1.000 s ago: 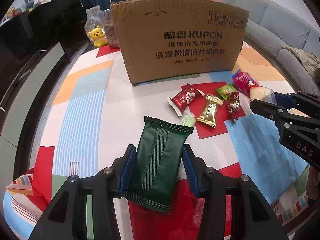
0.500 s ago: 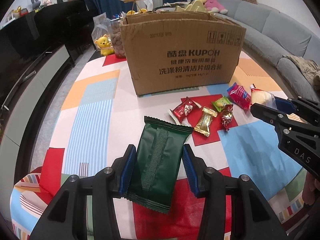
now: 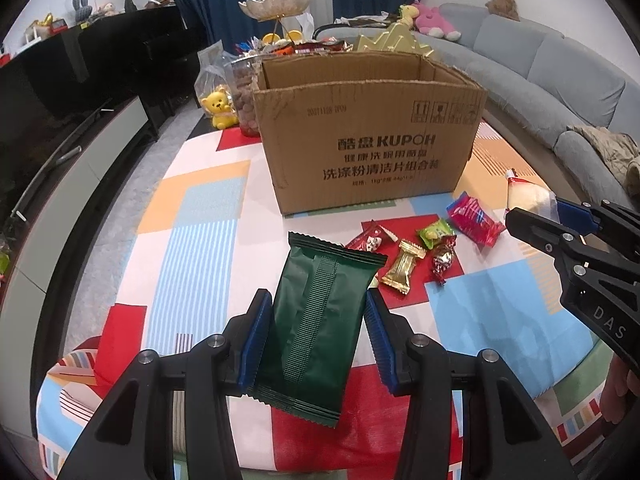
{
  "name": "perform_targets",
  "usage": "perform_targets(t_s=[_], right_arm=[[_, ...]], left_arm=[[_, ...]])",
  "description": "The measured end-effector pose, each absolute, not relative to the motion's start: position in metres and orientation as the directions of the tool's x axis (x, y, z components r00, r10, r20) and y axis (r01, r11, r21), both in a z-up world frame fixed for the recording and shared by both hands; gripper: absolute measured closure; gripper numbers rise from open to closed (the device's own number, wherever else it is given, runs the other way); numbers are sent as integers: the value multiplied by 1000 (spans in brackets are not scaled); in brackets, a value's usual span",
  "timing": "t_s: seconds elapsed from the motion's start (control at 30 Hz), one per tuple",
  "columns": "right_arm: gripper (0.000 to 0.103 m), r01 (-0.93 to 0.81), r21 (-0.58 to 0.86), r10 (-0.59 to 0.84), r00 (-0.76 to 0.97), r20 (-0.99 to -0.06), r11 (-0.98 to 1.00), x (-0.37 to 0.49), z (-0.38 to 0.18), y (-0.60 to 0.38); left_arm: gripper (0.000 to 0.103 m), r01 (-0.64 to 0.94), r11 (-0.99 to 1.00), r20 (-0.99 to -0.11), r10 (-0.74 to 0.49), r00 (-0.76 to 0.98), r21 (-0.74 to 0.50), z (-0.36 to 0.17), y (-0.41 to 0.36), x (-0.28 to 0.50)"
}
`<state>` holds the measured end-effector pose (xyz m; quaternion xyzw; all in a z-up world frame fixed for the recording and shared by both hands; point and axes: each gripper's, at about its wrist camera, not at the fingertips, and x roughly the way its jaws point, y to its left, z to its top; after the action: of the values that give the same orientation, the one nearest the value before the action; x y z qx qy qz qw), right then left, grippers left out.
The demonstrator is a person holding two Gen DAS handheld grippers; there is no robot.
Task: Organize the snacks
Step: 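Lift both held packets and carry them toward the open cardboard box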
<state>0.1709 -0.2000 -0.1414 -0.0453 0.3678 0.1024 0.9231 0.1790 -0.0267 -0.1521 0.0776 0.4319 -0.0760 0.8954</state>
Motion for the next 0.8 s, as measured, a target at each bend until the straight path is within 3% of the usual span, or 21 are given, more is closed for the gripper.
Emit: perform_targets(t_s=[0.8], right_arm=[[71, -203, 19, 167, 747, -644, 979, 176, -102, -201]], left_arm=[[56, 128, 990, -741, -47, 670, 53, -106, -27, 194]])
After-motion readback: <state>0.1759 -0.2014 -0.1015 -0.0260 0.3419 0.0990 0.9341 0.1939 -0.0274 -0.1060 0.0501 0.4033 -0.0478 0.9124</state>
